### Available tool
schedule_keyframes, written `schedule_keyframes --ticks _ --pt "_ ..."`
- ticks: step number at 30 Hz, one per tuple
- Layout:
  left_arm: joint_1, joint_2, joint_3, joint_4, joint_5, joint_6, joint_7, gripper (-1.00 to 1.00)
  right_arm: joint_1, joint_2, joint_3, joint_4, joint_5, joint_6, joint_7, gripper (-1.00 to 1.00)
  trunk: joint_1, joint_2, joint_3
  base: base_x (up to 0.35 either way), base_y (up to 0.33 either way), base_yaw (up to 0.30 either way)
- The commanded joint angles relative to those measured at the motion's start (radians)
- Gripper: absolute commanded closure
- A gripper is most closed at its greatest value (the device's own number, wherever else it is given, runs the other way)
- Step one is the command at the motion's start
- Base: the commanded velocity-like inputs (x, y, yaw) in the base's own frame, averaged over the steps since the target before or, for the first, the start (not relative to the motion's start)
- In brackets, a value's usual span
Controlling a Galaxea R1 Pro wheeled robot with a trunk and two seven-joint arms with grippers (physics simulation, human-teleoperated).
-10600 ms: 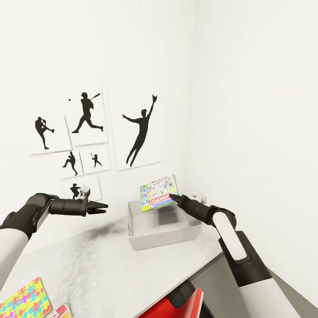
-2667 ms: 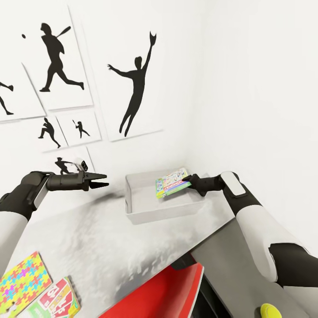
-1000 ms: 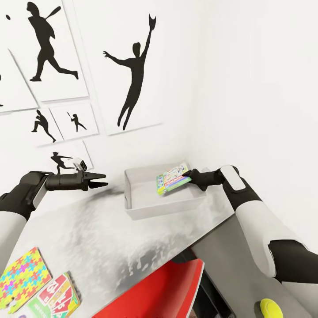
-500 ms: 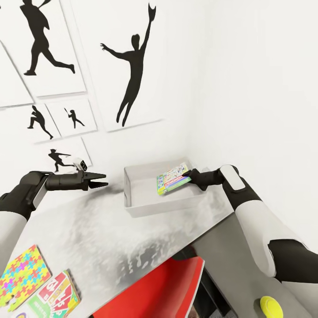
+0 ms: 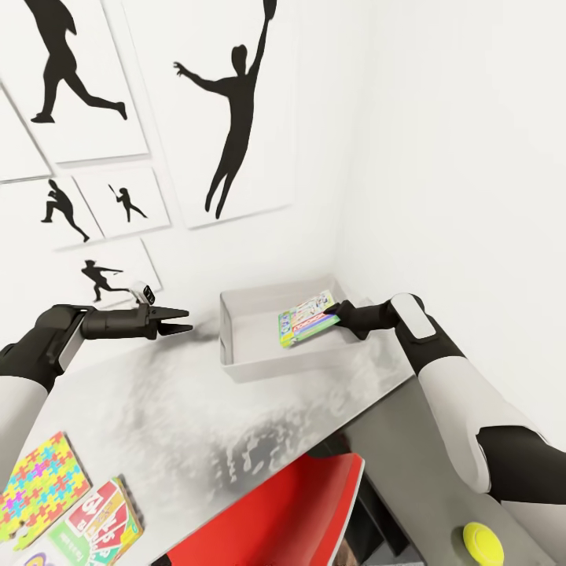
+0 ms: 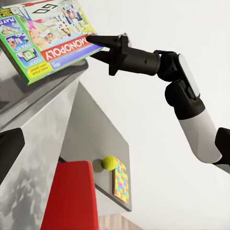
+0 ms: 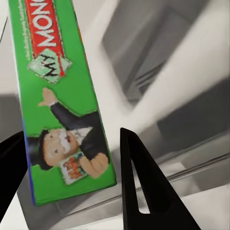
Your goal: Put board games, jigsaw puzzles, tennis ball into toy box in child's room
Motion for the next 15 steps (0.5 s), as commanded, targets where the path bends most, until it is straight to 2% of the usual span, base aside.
schedule_keyframes --ticks 1,15 --pt "-0.001 0.001 -0.004 0.000 0.000 0.011 -0.006 -1.00 -0.001 -0.001 0.005 -0.001 -0.012 -0.001 -0.010 1.00 0.001 -0.002 -0.004 0.000 0.000 0.000" --pt "-0.001 0.001 -0.004 0.000 0.000 0.011 -0.006 -1.00 -0.001 -0.005 0.005 -0.004 -0.012 0.000 -0.011 1.00 0.001 -0.002 -0.027 0.000 0.000 0.000"
